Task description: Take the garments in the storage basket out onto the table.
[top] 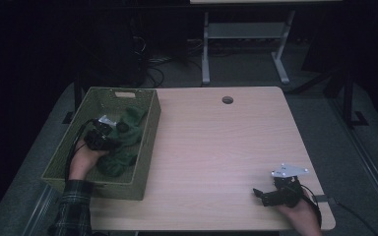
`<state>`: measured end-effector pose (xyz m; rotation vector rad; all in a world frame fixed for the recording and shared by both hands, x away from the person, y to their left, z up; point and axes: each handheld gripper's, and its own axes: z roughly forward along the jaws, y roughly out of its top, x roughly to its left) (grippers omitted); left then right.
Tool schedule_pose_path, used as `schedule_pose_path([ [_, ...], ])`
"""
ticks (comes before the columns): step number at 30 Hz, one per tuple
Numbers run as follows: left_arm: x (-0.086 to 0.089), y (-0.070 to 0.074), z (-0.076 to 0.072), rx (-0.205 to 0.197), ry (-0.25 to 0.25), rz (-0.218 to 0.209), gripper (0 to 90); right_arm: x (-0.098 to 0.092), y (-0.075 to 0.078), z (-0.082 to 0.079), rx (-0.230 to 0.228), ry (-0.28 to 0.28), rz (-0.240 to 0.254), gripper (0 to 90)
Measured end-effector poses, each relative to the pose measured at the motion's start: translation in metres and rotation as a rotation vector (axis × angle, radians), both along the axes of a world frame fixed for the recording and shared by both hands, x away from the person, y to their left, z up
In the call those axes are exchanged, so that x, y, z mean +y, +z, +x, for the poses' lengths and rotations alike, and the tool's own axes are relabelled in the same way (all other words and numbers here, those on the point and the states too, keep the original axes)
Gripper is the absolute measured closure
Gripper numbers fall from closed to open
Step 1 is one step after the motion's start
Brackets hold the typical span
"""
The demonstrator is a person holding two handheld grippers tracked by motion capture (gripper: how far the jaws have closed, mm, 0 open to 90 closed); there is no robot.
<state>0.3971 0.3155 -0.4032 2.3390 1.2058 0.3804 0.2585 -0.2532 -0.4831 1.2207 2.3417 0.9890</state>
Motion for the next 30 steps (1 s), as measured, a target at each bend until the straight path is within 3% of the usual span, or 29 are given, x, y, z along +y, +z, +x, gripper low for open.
schedule_pose_path([
  [9,0.010,0.021,-0.006,-0.035,0.044,-0.104,84.5,0.000,0.000,0.000,0.000,0.000,0.000,1.5],
  [16,0.013,0.040,-0.008,-0.083,0.079,-0.177,84.8,0.000,0.000,0.000,0.000,-0.001,0.000,1.5],
  [30,0.014,0.083,-0.011,-0.094,0.033,-0.282,85.8,0.000,0.000,0.000,0.000,-0.001,-0.001,1.5],
])
